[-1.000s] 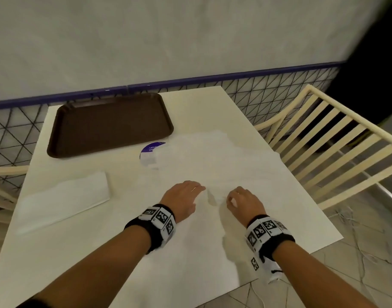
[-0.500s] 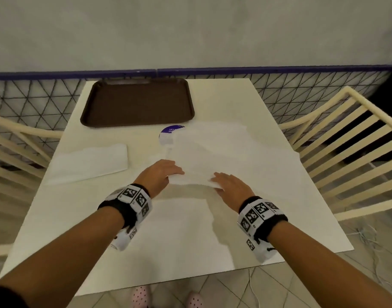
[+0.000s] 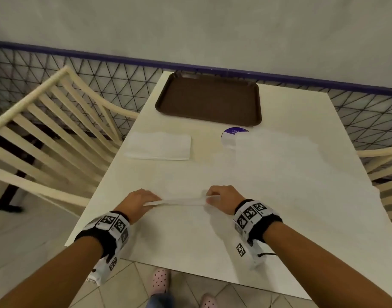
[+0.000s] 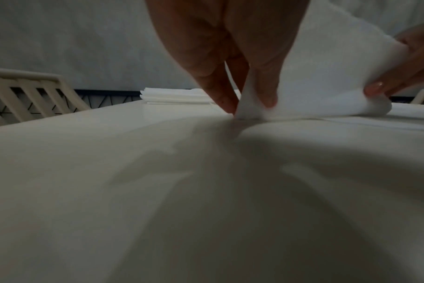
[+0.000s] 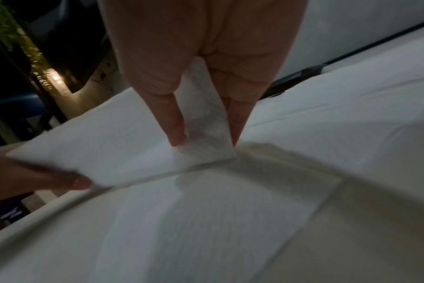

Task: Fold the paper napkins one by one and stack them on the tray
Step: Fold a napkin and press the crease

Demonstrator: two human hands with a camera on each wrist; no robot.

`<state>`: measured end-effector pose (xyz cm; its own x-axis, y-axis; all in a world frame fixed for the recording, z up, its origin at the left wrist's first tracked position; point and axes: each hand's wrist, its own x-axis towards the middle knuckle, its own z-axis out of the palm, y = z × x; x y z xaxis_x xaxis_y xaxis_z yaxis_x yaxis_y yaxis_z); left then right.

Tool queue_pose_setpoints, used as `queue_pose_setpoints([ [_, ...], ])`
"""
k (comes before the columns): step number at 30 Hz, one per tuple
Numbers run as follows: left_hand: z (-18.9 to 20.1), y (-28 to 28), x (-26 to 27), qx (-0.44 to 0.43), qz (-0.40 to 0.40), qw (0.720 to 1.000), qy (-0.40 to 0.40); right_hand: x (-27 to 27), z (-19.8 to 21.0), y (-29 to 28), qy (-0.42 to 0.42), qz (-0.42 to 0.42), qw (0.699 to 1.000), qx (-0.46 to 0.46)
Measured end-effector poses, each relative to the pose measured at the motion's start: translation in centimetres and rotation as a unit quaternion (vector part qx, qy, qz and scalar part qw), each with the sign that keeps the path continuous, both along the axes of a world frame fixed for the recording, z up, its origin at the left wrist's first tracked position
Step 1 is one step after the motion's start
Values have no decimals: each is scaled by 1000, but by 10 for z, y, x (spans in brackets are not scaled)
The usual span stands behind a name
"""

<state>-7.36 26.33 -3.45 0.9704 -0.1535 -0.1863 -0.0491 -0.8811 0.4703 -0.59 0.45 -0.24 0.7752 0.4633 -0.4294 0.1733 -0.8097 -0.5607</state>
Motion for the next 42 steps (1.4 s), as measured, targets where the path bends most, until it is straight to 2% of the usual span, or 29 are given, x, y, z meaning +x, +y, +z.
queue_pose_setpoints([
  [2, 4, -1, 6, -6, 15, 999, 29, 8, 0, 2, 10, -19, 1000, -1],
  [5, 13, 0, 24, -3, 90, 987, 134, 23, -1, 3, 45, -76, 996, 0],
  [9, 22, 6, 51, 29, 114, 968, 220, 39, -4, 4, 92, -125, 988, -30],
  [14, 16, 12, 73, -94, 162, 944, 272, 50, -13, 7, 113, -183, 977, -11],
  [17, 13, 12, 81, -124, 181, 936, 274, 56, -19, 9, 100, -191, 976, -29],
  [27, 10, 11, 91, -57, 167, 946, 273, 66, -23, 17, 69, -197, 973, -94],
  [38, 18, -1, 92, 59, 144, 956, 248, 69, -27, 20, 70, -231, 967, -78],
  [42, 18, -6, 93, 89, 163, 954, 236, 69, -27, 21, 73, -236, 966, -72],
])
